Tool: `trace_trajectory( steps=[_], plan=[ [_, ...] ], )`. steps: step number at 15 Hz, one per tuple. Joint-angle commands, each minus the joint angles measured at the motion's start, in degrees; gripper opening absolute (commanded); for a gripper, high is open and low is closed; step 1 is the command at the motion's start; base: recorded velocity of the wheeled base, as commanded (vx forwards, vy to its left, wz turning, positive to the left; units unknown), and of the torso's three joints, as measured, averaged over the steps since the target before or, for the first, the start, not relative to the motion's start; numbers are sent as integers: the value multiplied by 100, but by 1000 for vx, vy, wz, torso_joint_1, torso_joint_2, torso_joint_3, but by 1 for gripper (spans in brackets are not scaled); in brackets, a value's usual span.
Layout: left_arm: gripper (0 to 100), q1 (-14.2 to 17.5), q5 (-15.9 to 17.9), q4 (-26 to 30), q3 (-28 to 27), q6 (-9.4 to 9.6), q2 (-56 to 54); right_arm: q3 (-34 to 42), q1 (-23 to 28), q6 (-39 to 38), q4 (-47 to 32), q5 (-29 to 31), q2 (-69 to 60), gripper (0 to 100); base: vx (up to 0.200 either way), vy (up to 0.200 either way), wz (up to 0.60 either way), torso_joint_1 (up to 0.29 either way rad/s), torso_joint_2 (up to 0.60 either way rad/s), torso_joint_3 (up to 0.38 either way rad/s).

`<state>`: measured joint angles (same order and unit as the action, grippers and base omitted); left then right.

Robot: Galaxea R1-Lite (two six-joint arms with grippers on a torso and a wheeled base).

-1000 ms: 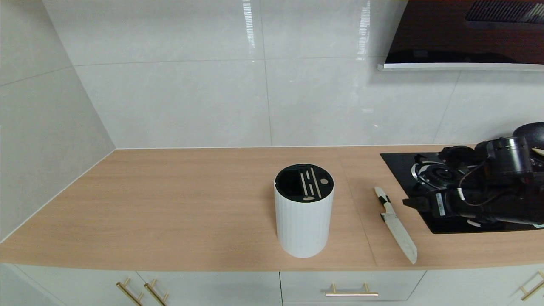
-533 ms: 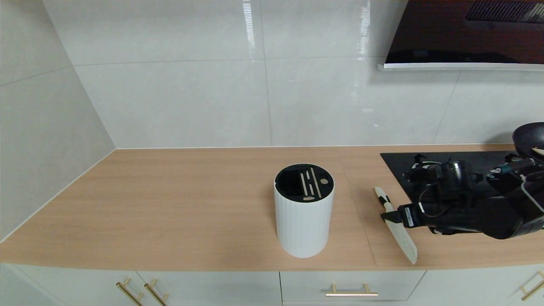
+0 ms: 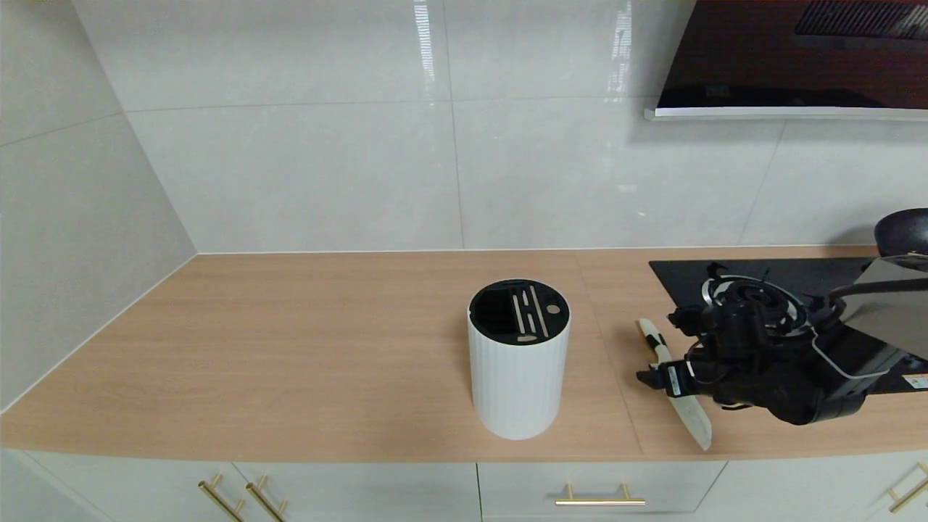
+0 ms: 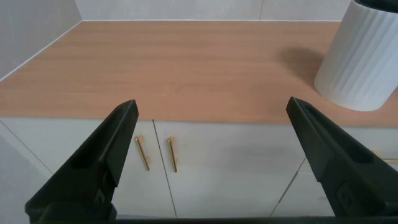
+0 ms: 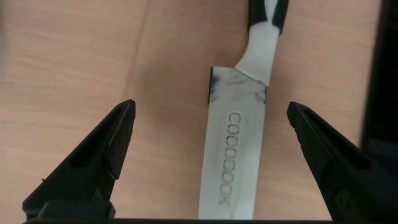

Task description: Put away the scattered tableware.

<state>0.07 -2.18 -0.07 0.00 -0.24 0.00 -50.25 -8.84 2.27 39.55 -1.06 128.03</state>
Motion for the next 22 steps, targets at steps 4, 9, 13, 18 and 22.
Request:
trace_trajectory(
  steps=[4, 9, 13, 18, 22],
  plan=[
    [100, 1, -2, -1, 0, -2, 9, -134, 146, 2, 264, 1, 328, 100, 0, 0, 0, 0, 0, 0],
    [100, 1, -2, -1, 0, -2, 0, -169, 154, 11, 651, 53, 592, 100, 0, 0, 0, 0, 0, 0],
    [100, 1, -2, -1, 0, -2, 9, -178, 163, 11, 677, 150, 645, 100, 0, 0, 0, 0, 0, 0],
    [100, 1, -2, -1, 0, -2, 0, -213, 225, 19, 677, 150, 697, 0, 0, 0, 0, 0, 0, 0],
    [100, 1, -2, -1, 0, -2, 9, -222, 225, 19, 677, 159, 777, 0, 0, 0, 0, 0, 0, 0]
  ],
)
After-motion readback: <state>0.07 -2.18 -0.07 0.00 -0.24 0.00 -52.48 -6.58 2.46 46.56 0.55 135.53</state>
